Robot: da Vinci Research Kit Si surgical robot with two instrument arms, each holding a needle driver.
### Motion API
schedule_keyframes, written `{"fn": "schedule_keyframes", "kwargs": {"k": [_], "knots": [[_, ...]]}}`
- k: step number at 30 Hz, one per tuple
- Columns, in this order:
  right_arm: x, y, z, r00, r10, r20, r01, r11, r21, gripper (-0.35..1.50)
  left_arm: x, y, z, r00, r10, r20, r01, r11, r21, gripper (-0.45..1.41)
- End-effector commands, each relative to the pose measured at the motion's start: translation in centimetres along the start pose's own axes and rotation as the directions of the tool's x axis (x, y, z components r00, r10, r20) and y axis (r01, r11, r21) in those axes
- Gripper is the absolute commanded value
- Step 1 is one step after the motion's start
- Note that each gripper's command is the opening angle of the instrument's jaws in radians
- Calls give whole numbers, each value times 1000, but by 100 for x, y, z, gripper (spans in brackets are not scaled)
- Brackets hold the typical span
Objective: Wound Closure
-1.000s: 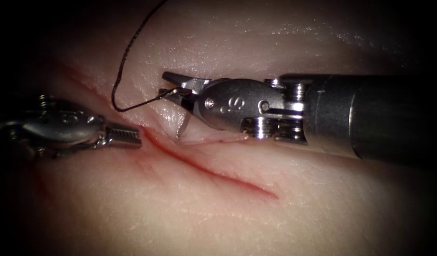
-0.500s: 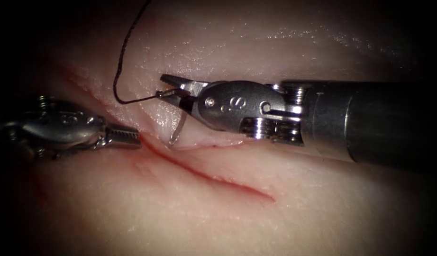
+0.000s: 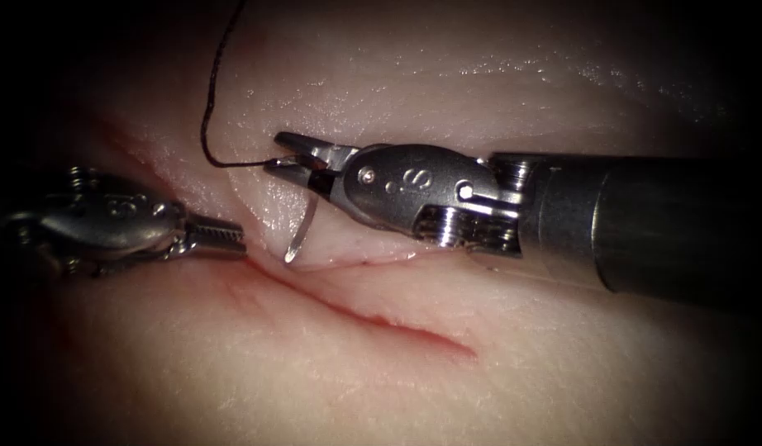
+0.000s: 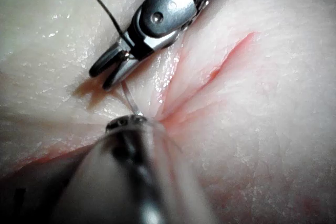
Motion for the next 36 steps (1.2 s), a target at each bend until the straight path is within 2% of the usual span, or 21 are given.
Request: {"fn": "schedule_keyframes", "kwargs": {"k": [1, 4, 5, 6, 12, 19, 23, 30, 36], "knots": [[3, -1, 8, 1000, -4, 24, 5, 1000, -10, -35, -1, 1, 8, 1000, 0, 0, 0, 1000, -2, 7], [14, 3, 4, 988, -135, 76, 139, 989, -50, -35, -2, 1, 7, 1000, 1, 6, -1, 1000, -1, 7], [28, 8, -4, 963, -240, 123, 250, 966, -70, -35, -3, 1, 5, 1000, 2, 10, -2, 1000, -3, 7], [34, 10, -7, 954, -270, 130, 282, 956, -81, -35, -4, 1, 4, 1000, 2, 13, -2, 1000, -4, 7], [58, 11, -17, 899, -406, 167, 425, 899, -103, -35, -14, -1, -7, 999, -3, 43, 4, 1000, -8, 7], [70, -4, -4, 849, -491, 196, 513, 854, -85, -35, -27, 8, -9, 998, -14, 67, 15, 1000, -23, 7], [66, -8, 3, 847, -494, 197, 517, 852, -85, -35, -31, 12, -3, 997, -11, 79, 14, 999, -35, 9], [41, -26, 26, 825, -529, 200, 545, 838, -27, -35, -32, 12, -2, 997, -21, 79, 24, 999, -40, 9], [35, -29, 26, 844, -497, 200, 510, 860, -16, -35, -33, 11, -2, 997, -19, 79, 22, 999, -41, 9]]}}
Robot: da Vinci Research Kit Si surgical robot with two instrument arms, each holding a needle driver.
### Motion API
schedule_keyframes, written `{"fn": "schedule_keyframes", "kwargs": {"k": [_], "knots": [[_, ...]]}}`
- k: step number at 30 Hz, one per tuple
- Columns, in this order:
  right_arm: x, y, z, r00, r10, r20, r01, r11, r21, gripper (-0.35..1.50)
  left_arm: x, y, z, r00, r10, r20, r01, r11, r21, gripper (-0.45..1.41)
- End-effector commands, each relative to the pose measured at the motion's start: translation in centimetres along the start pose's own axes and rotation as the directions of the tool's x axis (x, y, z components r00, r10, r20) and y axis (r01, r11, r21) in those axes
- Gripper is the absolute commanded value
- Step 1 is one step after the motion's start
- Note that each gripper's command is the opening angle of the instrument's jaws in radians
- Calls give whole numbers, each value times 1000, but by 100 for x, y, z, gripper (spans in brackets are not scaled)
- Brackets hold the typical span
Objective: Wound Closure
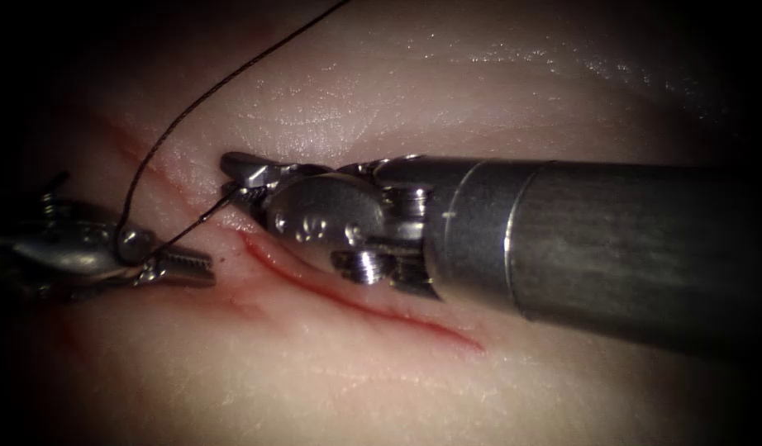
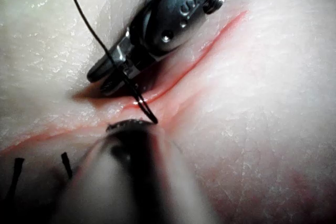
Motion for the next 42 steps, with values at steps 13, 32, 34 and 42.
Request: {"fn": "schedule_keyframes", "kwargs": {"k": [13, 32, 34, 42], "knots": [[-14, -26, 6, 997, 80, 14, -81, 993, 87, -35, -4, -2, 7, 1000, 1, 0, -1, 1000, -4, 9], [-33, -32, 8, 955, 296, 21, -296, 943, 153, -35, -3, -2, 7, 1000, 0, 0, 0, 1000, -4, 9], [-33, -36, 8, 953, 303, 20, -302, 940, 161, -35, -3, -2, 7, 1000, 0, 0, 0, 1000, -4, 9], [-33, -43, 7, 935, 353, 24, -351, 917, 188, -35, -2, -2, 7, 1000, 0, 0, 0, 1000, -4, 9]]}}
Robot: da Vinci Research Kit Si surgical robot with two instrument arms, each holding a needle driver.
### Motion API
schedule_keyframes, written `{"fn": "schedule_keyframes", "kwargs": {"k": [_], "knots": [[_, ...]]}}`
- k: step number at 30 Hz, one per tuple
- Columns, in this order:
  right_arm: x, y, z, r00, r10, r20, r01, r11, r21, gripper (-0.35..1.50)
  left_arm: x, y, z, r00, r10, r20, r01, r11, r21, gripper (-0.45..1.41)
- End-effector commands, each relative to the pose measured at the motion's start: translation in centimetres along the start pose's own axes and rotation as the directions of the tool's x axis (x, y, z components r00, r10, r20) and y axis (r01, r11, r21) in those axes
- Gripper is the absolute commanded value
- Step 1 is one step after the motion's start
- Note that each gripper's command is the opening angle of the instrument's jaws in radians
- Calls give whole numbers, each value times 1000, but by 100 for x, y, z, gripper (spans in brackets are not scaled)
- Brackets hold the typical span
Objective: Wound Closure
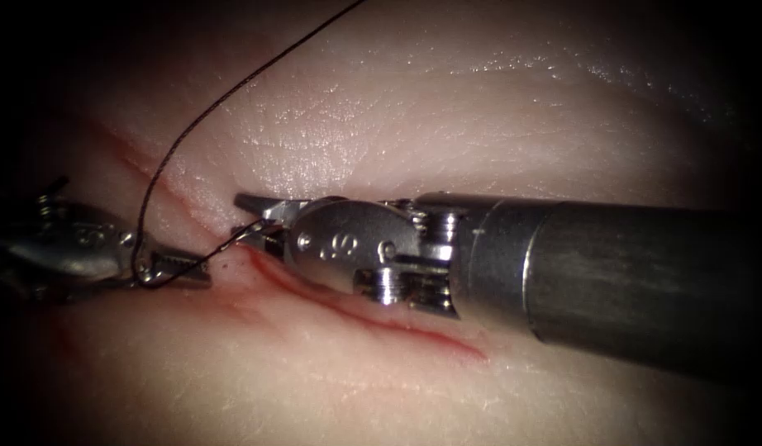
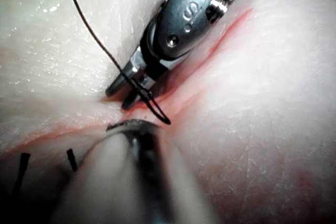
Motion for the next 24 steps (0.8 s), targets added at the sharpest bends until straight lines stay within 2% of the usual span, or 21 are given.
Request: {"fn": "schedule_keyframes", "kwargs": {"k": [1, 6, 10, 13, 14, 18, 24], "knots": [[1, -1, 6, 1000, 3, 2, -3, 1000, 0, -35, -1, 1, 9, 1000, 0, 1, 0, 1000, -2, 9], [1, 1, 3, 1000, 11, 3, -11, 1000, -8, -35, 0, 1, 9, 1000, 0, 1, 0, 1000, -2, 9], [9, 13, -5, 1000, 1, -6, -2, 996, -94, -35, 0, 1, 8, 1000, 0, 1, 0, 1000, -2, 9], [26, 34, -20, 999, -47, -25, 41, 983, -176, -35, 1, 2, 9, 1000, -2, 1, 2, 1000, -1, 9], [40, 52, -33, 997, -54, -47, 42, 974, -222, -35, 4, 4, 11, 1000, -4, 0, 4, 1000, 1, 9], [57, 83, -51, 996, -51, -70, 30, 962, -271, -35, 13, 9, 19, 1000, -16, -1, 16, 1000, 9, 9], [54, 108, -55, 997, -28, -73, 4, 952, -305, -35, 31, 18, 26, 1000, -5, 1, 5, 1000, 17, 9]]}}
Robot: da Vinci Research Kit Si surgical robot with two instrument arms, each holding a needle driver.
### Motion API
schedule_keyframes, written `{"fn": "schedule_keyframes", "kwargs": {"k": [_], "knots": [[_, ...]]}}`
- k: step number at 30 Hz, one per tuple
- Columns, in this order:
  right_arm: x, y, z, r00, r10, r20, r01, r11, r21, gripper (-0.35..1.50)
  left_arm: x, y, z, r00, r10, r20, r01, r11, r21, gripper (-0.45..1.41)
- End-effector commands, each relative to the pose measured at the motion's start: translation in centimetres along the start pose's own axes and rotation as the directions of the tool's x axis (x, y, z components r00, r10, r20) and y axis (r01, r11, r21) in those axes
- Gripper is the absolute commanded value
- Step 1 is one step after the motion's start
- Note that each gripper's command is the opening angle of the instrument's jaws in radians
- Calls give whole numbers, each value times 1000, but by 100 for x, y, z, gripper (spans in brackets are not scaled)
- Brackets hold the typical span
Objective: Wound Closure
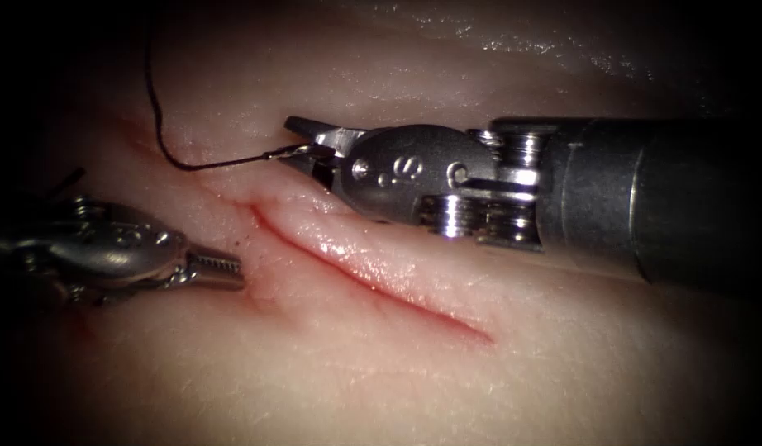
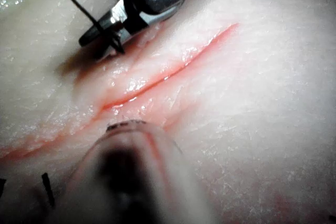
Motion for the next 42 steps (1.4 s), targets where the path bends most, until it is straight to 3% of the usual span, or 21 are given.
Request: {"fn": "schedule_keyframes", "kwargs": {"k": [1, 8, 19, 30, 42], "knots": [[-2, 7, 11, 1000, 2, 2, -2, 1000, -8, -35, 2, 2, 9, 1000, 7, -6, -7, 1000, -1, 7], [-13, 23, 15, 1000, 7, -1, -7, 1000, -28, -35, 10, 4, 18, 1000, 13, -24, -13, 1000, 2, 7], [1, 43, 10, 998, 43, -44, -46, 997, -58, -35, -4, -2, 32, 999, 28, -33, -27, 999, 18, 7], [0, 52, 9, 997, 50, -50, -53, 997, -57, -35, -8, -2, 36, 999, 33, -33, -32, 999, 8, 7], [2, 60, 8, 995, -77, -60, 73, 995, -68, -35, -8, 0, 37, 999, 32, -27, -32, 999, 7, 7]]}}
